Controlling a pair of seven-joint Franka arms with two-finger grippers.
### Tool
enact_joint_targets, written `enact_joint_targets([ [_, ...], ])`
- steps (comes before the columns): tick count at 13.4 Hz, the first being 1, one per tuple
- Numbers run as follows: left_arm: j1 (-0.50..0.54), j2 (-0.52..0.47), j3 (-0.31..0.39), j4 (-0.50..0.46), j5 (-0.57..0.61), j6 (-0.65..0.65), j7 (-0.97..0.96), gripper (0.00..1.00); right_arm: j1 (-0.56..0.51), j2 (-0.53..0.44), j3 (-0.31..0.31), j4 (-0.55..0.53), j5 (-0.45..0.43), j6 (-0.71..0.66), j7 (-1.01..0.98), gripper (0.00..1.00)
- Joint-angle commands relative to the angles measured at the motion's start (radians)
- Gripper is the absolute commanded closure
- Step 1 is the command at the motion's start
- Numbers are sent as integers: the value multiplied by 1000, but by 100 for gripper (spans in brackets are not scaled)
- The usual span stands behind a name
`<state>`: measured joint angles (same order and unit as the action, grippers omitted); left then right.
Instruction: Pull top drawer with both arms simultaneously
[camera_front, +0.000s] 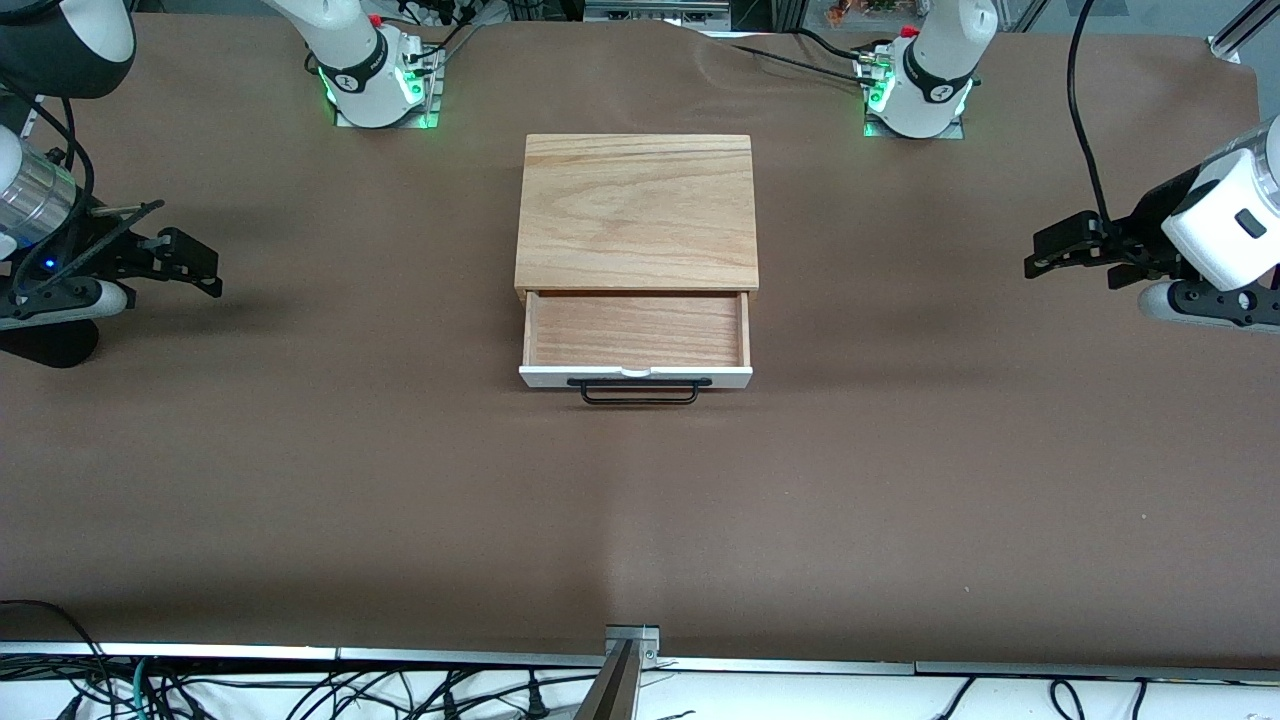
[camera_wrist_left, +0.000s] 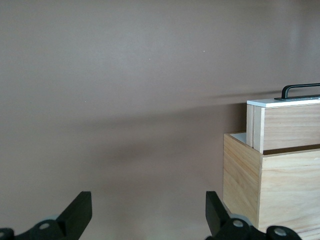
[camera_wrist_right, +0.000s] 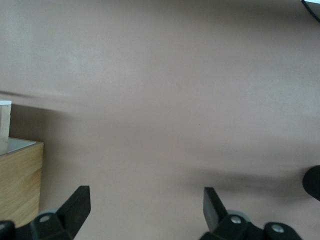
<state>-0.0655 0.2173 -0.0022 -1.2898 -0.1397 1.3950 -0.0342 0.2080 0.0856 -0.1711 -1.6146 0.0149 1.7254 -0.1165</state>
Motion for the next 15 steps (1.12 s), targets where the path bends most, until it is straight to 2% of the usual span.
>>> enact_joint_targets([
  [1, -2, -19, -4, -20, 35, -2, 17, 0, -1, 0, 5, 16, -19, -20, 14, 0],
  [15, -2, -6, 2, -11, 32, 1, 45, 0, -2, 5, 5, 13, -19, -20, 15, 0],
])
